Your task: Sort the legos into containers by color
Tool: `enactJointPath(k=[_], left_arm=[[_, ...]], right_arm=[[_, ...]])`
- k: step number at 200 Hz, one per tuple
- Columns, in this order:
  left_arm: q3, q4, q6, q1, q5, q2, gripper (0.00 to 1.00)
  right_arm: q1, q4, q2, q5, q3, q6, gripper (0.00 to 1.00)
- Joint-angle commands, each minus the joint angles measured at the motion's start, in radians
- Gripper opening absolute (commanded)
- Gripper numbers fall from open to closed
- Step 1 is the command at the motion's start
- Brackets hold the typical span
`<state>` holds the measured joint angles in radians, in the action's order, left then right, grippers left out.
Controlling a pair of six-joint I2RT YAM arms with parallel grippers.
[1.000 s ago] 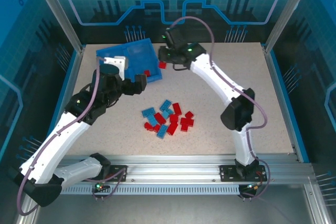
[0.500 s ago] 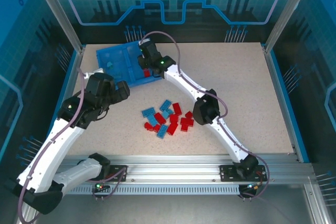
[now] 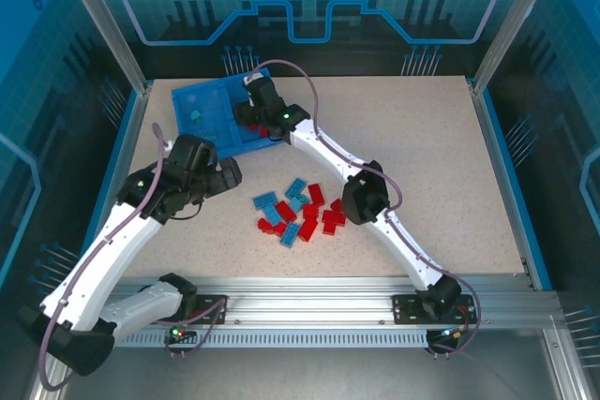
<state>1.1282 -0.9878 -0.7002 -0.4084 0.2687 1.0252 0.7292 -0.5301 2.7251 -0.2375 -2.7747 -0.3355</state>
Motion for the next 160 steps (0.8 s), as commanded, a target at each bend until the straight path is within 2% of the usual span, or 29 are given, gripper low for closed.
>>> enactJointPath(k=[1,26,48,79,103,134,160], left_arm=[[-0.053,0.020,-0.051,0.007,-0.143,0.058,0.99],[-0.130,0.140,-0.052,0.007,-0.283,0.128,0.99],[-0.177,0.234,-0.077,-0.001,-0.329,0.199,0.99],[-0.184,0.327,-0.108,-0.010,-0.316,0.328,0.99],[-0.155,0.395,-0.107,-0.024,-0.315,0.440,0.99],[-0.110,0.433,-0.097,-0.038,-0.288,0.560,0.99],[-0.081,0.429,-0.096,-0.038,-0.263,0.643,0.99]], right_arm=[[-0.028,-0.166,-0.209,0.096,0.013,-0.045,0.84],[-0.074,-0.275,-0.437,0.287,0.218,-0.080,0.96],[-0.124,-0.321,-0.640,0.398,0.467,-0.102,1.00],[-0.162,-0.286,-0.933,0.399,0.848,-0.065,1.00],[-0.188,-0.302,-1.107,0.392,1.062,-0.083,1.00],[-0.210,-0.291,-1.269,0.389,1.268,-0.146,1.00],[-0.234,-0.280,-1.334,0.370,1.338,-0.178,1.00]])
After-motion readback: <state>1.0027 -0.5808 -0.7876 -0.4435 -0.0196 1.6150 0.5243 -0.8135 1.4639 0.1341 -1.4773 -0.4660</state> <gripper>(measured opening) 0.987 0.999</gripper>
